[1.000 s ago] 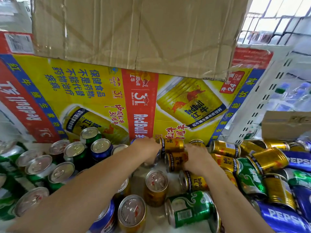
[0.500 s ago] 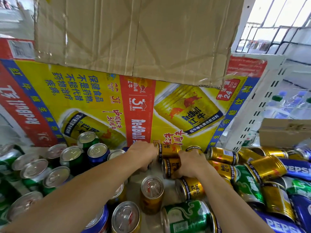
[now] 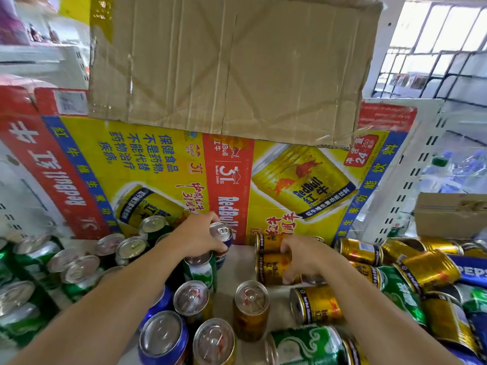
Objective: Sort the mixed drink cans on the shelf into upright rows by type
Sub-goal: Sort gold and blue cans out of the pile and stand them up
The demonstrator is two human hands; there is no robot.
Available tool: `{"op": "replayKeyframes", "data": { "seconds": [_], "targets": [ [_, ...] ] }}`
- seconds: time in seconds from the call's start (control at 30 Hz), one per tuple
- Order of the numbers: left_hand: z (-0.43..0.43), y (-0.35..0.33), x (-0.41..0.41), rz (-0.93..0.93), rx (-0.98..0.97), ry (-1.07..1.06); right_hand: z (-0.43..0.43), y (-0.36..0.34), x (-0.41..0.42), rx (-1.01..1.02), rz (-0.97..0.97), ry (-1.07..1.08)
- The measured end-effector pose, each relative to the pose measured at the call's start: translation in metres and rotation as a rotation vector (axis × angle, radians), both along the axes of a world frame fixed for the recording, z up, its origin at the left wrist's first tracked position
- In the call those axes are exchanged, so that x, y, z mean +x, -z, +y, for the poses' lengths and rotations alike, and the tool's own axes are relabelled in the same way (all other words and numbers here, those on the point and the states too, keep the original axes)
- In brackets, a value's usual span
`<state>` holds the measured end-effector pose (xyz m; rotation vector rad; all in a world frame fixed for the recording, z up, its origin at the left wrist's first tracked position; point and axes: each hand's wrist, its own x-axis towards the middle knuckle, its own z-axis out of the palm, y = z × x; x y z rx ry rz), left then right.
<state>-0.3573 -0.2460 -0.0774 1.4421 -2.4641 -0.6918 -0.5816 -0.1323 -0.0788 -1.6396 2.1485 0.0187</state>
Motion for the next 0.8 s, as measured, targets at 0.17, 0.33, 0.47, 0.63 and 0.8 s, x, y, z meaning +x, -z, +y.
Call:
{"op": "replayKeyframes", "data": {
  "seconds": [0.17,0.33,0.47,0.63,0.8],
  "targets": [
    [0.002,0.009,0.002,0.070,0.005,-0.077,-0.003,-0.010,0.030,-0.227,-0.146,-0.067],
    [0.009,0.018,0.000,-0.017,-0.140,-0.098,-0.011,-0.001,0.064,-0.369,-0.094,-0.185],
    [0.008,0.022,0.002,-0.042,-0.237,-0.094,-0.013,0.013,0.076,-0.393,-0.170,-0.186],
    [0.011,0.021,0.003,-0.097,-0.296,0.006,-0.013,0.012,0.072,-0.368,-0.355,-0.126],
    [0.010,0.023,0.002,-0.130,-0.299,0.019,-0.022,0.015,0.029,-0.366,-0.093,0.072]
  ]
}}
